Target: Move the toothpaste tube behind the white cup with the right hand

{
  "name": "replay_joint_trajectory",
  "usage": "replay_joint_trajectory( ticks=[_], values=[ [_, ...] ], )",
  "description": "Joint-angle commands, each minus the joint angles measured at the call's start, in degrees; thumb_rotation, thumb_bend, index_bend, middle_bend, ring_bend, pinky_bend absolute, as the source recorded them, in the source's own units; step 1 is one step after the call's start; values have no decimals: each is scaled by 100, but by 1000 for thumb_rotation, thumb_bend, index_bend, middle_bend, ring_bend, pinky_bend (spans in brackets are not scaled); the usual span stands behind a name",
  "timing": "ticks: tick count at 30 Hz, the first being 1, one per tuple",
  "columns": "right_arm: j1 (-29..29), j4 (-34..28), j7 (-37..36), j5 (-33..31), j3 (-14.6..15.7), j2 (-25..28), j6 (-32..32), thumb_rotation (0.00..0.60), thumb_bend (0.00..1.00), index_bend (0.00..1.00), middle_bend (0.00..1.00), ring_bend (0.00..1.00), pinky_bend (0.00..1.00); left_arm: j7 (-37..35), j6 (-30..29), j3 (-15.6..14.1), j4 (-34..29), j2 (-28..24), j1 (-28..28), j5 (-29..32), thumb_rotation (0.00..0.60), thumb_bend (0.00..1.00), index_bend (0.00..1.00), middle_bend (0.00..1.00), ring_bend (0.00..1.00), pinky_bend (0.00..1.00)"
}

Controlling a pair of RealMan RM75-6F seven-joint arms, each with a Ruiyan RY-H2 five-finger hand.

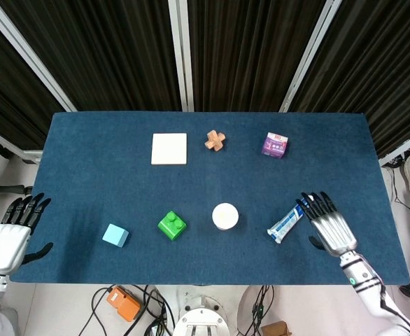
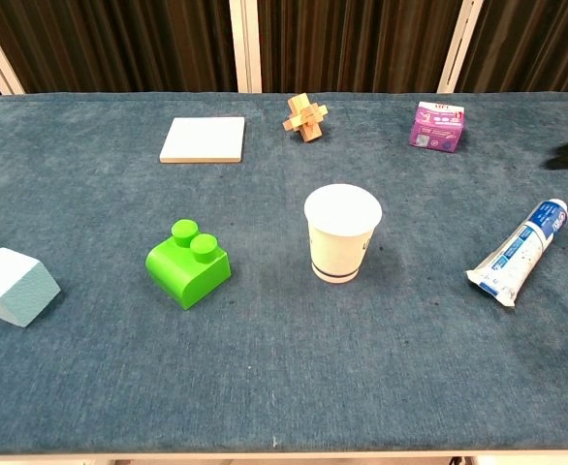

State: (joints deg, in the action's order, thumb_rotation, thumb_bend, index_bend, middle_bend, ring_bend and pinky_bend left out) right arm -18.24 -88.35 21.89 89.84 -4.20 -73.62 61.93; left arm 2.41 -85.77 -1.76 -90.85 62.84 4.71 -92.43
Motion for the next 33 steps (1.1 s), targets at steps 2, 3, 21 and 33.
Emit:
replay_joint_trajectory(
  ticks=[2,3,21,33],
  values=[
    [-650,387,423,-460,-292,-435,-703,600,406,274,167,55,103,-48,52,36,-6,-29,19,85,600,156,0,0,0,12],
    [-690,444,448,-506,-287,-477,-753,600,407,301,188,76,120,-60,60,43,-7,-38,22,100,600,156,0,0,0,11],
    [-885,1154,182,-934,-79,-721,-824,600,424,810,621,560,566,-54,71,36,-14,-41,33,77,600,156,0,0,0,11],
    [-1591,745,-82,-1662,-966,-902,-990,600,427,872,669,617,633,-92,109,42,-22,-69,59,88,600,156,0,0,0,11]
  ],
)
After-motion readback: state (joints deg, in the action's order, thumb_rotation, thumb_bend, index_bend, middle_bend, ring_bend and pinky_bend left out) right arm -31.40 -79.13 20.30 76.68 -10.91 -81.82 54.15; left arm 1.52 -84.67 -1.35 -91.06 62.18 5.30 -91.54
